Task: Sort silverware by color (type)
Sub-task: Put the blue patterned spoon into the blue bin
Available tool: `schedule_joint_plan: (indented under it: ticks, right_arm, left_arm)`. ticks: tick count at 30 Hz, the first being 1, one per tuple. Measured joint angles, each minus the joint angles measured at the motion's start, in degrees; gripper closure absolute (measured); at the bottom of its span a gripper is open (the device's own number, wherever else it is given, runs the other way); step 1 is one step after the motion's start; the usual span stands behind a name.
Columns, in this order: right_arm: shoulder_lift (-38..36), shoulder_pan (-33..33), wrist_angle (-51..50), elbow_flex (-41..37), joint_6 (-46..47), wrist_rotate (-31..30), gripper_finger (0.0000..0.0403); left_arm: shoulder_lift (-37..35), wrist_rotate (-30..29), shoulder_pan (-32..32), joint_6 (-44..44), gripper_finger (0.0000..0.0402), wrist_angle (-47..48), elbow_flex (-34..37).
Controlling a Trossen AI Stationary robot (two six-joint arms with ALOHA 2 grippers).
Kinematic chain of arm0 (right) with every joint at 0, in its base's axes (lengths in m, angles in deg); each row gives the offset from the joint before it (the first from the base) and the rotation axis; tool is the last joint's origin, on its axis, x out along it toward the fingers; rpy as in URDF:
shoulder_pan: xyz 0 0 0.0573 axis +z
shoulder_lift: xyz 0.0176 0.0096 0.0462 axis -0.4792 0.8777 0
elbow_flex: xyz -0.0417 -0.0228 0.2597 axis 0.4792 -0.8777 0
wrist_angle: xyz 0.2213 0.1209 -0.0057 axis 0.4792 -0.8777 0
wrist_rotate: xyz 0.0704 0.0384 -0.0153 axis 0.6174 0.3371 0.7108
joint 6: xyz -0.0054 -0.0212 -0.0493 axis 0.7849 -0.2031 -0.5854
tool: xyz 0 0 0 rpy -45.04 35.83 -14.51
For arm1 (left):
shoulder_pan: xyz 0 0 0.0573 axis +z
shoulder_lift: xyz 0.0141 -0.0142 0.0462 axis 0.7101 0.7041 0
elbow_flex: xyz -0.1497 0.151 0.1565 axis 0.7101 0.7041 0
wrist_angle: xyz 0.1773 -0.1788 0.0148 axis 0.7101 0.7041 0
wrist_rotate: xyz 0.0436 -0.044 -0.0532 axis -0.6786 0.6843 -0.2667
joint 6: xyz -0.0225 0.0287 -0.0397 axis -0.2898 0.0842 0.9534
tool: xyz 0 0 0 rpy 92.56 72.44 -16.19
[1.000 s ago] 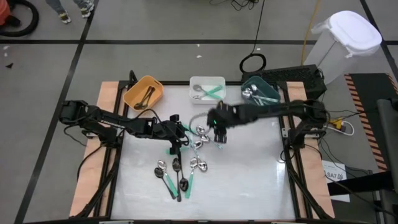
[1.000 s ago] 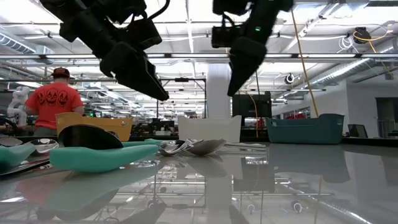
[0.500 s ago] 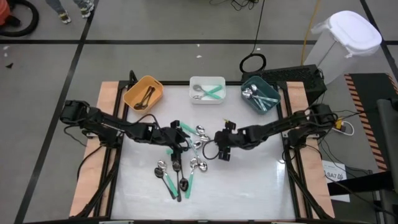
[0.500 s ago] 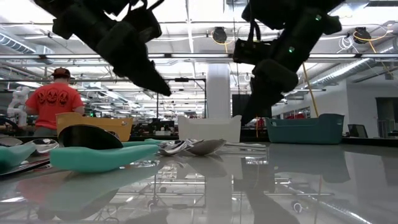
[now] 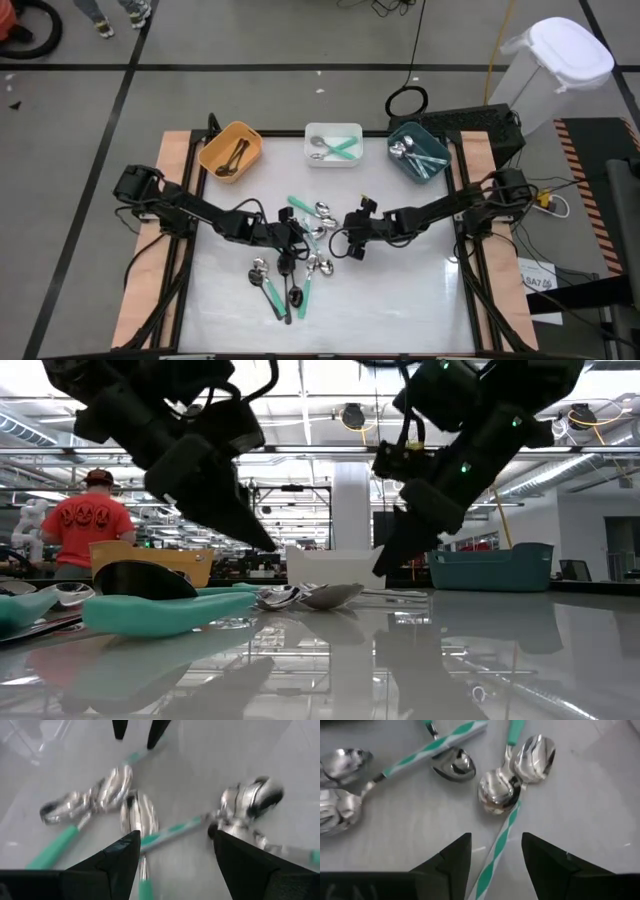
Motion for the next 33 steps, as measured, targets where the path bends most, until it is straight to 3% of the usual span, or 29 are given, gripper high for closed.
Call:
schedule_joint_plan:
  ticks: [12, 17, 24, 33]
  right_arm:
    - [9.1, -1.4, 5.8, 0.2, 2.1, -0.7, 0.0238]
    - [9.1, -1.6, 4.9, 0.2, 1.3, 0.0, 0.0281]
    - [9.1, -2.4, 0.8, 0.2, 0.1, -0.4, 0.038]
    - [8.3, -2.5, 0.0, 0.1, 0.4, -3.4, 0.0374]
  left_arm:
    - [-0.1, -0.4, -1.6, 0.4, 0.0149, -0.4, 0.0]
    - [-0.1, -0.4, -1.7, 0.1, 0.0149, -0.3, 0.0]
    - [-0.1, -0.4, -1.7, 0.0, 0.0149, -0.3, 0.0]
    - [-0.1, -0.4, -1.7, 0.0, 0.0149, -0.3, 0.0]
